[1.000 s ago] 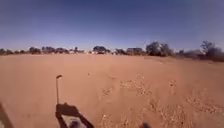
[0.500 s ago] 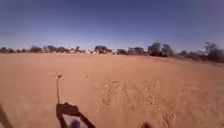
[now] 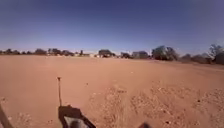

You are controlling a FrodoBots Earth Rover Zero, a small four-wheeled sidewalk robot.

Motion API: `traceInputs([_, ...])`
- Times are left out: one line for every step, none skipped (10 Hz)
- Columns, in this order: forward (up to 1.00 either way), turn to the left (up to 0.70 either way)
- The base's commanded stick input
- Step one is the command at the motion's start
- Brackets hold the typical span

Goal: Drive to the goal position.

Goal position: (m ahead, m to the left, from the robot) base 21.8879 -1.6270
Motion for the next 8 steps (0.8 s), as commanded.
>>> traceInputs([0.7,0.0])
traceInputs([0.7,0.0])
traceInputs([0.7,0.0])
traceInputs([0.7,0.0])
traceInputs([0.7,0.0])
traceInputs([0.7,0.0])
traceInputs([0.7,0.0])
traceInputs([0.7,0.0])
